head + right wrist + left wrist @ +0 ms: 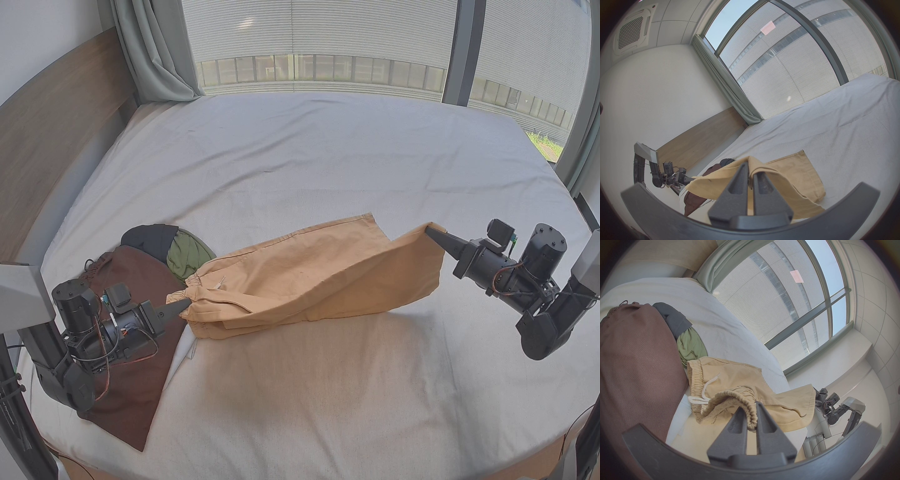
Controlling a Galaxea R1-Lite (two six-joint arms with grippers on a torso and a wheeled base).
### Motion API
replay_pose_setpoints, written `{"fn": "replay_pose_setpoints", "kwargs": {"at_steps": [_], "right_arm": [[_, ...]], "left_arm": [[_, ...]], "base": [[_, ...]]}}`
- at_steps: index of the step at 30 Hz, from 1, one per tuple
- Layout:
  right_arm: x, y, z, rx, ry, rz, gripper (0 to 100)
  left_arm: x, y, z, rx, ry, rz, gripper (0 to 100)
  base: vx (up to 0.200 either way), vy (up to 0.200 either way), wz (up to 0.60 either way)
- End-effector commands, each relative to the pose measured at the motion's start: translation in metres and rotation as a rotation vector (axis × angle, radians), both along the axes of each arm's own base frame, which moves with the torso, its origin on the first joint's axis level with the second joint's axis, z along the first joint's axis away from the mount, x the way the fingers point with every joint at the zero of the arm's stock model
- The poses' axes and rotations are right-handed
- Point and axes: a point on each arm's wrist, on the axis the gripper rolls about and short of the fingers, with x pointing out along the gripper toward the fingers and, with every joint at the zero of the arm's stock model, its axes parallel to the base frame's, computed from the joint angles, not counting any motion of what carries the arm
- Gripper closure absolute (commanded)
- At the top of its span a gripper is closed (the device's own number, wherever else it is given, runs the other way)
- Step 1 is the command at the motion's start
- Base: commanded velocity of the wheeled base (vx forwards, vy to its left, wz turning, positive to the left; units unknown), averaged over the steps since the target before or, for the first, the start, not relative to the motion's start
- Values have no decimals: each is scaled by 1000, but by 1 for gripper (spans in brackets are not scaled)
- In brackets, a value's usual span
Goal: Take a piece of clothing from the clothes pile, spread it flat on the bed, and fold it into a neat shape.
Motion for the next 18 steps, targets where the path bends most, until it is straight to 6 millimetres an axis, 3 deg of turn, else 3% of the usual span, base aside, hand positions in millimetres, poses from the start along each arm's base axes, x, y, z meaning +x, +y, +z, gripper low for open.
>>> {"fn": "replay_pose_setpoints", "kwargs": {"at_steps": [1, 14, 18], "right_arm": [[17, 2, -2, 3, 2, -2, 100], [43, 9, 10, 5, -4, 3, 100], [53, 10, 5, 2, 15, 1, 100]], "left_arm": [[4, 0, -5, -2, 15, 18, 100], [14, -1, -3, -42, 20, 74, 100], [16, -1, -5, -51, 30, 80, 100]], "base": [[0, 0, 0], [0, 0, 0], [0, 0, 0]]}}
